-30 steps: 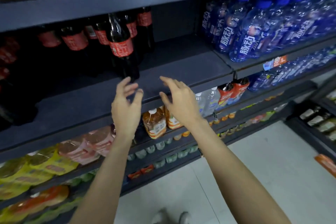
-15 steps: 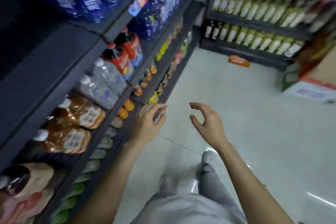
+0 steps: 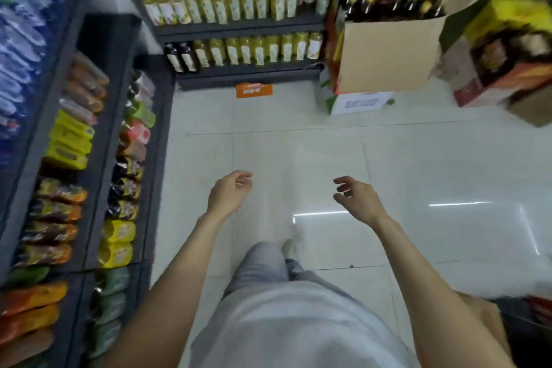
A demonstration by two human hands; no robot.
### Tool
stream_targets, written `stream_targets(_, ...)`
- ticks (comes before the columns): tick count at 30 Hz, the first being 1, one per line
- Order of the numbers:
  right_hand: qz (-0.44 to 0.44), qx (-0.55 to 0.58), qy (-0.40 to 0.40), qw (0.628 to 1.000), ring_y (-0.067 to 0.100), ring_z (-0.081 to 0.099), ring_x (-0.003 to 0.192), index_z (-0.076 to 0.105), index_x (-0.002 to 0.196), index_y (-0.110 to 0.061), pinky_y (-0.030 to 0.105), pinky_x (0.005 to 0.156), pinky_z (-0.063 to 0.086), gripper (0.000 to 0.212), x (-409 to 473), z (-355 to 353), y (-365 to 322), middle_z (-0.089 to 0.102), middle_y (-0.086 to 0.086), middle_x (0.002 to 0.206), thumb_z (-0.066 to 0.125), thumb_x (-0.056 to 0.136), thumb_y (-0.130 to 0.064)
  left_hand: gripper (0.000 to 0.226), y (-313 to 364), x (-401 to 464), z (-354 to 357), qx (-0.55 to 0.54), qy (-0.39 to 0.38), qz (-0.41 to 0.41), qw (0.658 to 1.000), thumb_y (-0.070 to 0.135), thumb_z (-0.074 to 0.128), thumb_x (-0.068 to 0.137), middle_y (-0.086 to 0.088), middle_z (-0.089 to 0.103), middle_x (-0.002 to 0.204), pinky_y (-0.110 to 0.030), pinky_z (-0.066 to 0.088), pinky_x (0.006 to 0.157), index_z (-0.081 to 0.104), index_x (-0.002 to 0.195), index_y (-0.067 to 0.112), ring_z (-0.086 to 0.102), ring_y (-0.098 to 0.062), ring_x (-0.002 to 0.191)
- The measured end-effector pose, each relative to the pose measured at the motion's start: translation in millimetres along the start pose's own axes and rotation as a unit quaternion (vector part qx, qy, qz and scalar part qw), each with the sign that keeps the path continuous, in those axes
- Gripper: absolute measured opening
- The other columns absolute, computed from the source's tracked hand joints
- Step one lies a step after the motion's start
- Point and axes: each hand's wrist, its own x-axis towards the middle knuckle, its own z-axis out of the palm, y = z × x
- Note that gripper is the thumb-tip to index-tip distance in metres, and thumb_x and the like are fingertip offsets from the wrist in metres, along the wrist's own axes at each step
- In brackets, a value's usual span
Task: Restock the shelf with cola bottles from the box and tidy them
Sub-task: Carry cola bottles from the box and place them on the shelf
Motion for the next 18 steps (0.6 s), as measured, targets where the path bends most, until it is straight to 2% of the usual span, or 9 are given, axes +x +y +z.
stream_targets(3,0.032,0.001,0.008,0.999,0.018,0.06,0.103,0.057,0.124,-0.021,0.027,0.081,0.044,0.035,49.0,-70.0,23.2,0.066,0.0,0.113,0.059,0.088,-0.023,0.021,78.2,72.8,31.7,-0.034,-0.041,-0.012,0.999,0.016,0.061,0.088,-0.007,0.069,0.109,-0.019,0.049,0.07,0.067,0.108,0.017,0.065,-0.021,0.095)
stream_targets(4,0.037,0.0,0.014,0.999,0.019,0.06,0.103,0.057,0.123,-0.021,0.027,0.08,0.043,0.035,66.0,-91.9,29.9,0.066,0.0,0.112,0.059,0.088,-0.024,0.023,105.3,96.1,42.4,-0.027,-0.055,-0.005,0.998,0.017,0.06,0.089,-0.007,0.068,0.111,-0.018,0.049,0.069,0.067,0.111,0.015,0.064,-0.021,0.096)
stream_targets(7,0.041,0.004,0.048,0.998,0.021,0.06,0.104,0.058,0.123,-0.02,0.03,0.086,0.046,0.035,120.9,-155.7,46.0,0.067,0.001,0.11,0.059,0.088,-0.024,0.026,184.3,162.8,76.7,0.003,-0.078,0.045,0.996,0.02,0.058,0.09,-0.006,0.067,0.115,-0.029,0.048,0.093,0.065,0.115,0.016,0.061,-0.023,0.107)
stream_targets(8,0.043,0.004,0.062,0.997,0.021,0.06,0.104,0.059,0.122,-0.02,0.032,0.087,0.047,0.034,141.3,-176.8,50.8,0.067,0.001,0.11,0.059,0.088,-0.023,0.026,208.9,184.8,88.6,0.01,-0.082,0.061,0.995,0.022,0.057,0.091,-0.005,0.066,0.115,-0.032,0.048,0.096,0.065,0.115,0.018,0.06,-0.023,0.108)
stream_targets(10,0.049,0.004,0.088,0.995,0.021,0.061,0.102,0.059,0.12,-0.02,0.031,0.086,0.047,0.033,183.4,-217.5,59.6,0.068,0.001,0.108,0.059,0.088,-0.022,0.025,254.6,229.0,112.5,0.016,-0.085,0.085,0.993,0.025,0.056,0.091,-0.003,0.067,0.115,-0.033,0.048,0.095,0.065,0.113,0.023,0.06,-0.023,0.107)
stream_targets(14,0.066,0.0,0.139,0.988,0.02,0.062,0.099,0.061,0.118,-0.017,0.035,0.088,0.049,0.03,260.1,-294.0,72.3,0.068,0.002,0.106,0.059,0.088,-0.019,0.019,343.8,310.0,149.6,-0.001,-0.103,0.111,0.988,0.026,0.055,0.092,-0.002,0.067,0.11,-0.027,0.047,0.078,0.064,0.11,0.025,0.061,-0.02,0.101)
stream_targets(18,0.07,-0.011,0.151,0.986,0.019,0.062,0.093,0.062,0.117,-0.016,0.031,0.083,0.047,0.03,332.2,-363.8,77.1,0.067,0.001,0.104,0.06,0.087,-0.017,0.025,421.3,378.9,170.0,-0.003,-0.095,0.116,0.989,0.025,0.054,0.095,0.005,0.063,0.105,-0.023,0.044,0.078,0.062,0.117,0.02,0.059,-0.014,0.101)
